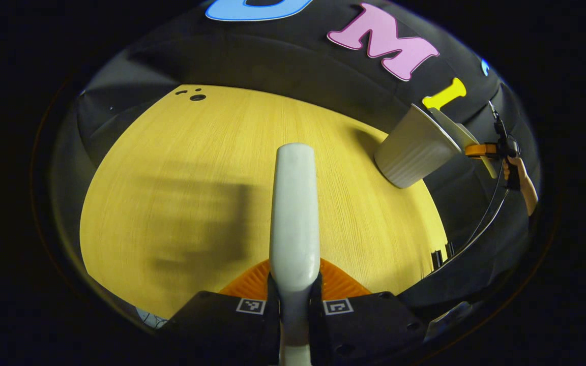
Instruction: Pick up the small broom and dustpan from the desktop, sweep the trash into the dustpan with the broom, and then empty the trash into the garbage bin.
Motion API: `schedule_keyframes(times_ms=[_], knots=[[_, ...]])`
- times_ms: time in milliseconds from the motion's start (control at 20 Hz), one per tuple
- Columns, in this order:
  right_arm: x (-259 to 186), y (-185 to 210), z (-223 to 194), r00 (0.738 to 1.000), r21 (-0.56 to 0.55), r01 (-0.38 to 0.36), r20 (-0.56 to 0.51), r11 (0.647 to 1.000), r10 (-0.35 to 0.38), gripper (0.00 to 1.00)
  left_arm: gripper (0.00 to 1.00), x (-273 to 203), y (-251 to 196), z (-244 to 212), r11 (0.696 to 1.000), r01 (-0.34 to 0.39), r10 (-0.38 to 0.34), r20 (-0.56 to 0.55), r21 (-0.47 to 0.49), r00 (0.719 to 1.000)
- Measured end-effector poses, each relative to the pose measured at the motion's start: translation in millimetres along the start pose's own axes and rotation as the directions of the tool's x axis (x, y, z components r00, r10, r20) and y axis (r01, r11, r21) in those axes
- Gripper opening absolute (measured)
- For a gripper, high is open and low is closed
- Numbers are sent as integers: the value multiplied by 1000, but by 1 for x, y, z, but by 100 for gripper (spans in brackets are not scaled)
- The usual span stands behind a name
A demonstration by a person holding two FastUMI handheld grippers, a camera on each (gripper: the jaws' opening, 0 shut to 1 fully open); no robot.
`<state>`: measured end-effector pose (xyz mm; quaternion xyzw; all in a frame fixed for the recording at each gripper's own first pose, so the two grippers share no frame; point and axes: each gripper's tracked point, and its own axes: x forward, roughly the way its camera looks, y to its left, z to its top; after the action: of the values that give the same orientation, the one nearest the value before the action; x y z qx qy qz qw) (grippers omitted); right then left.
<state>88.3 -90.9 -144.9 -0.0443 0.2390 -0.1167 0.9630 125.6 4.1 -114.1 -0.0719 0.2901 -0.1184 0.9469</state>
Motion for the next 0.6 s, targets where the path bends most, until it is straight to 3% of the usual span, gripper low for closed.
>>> schedule_keyframes(times_ms=[50, 100, 300, 600], knots=[[-2, -3, 2, 1000, -24, 26, 10, 999, -26, 29, 25, 0, 2, 0, 1000, -3, 3, 1, 1, 1000], [-3, -3, 2, 999, -47, 49, 21, 998, -48, 34, 27, -1, 4, 0, 1000, -5, 5, 0, 2, 1000], [-4, -12, 4, 987, -170, 157, 57, 973, -150, 34, 25, -1, 3, 0, 1000, 0, 0, 4, -4, 1000], [2, -30, 3, 945, -378, 323, 169, 868, -278, 33, 27, 1, 0, -8, 1000, 26, -26, -19, 7, 999]])
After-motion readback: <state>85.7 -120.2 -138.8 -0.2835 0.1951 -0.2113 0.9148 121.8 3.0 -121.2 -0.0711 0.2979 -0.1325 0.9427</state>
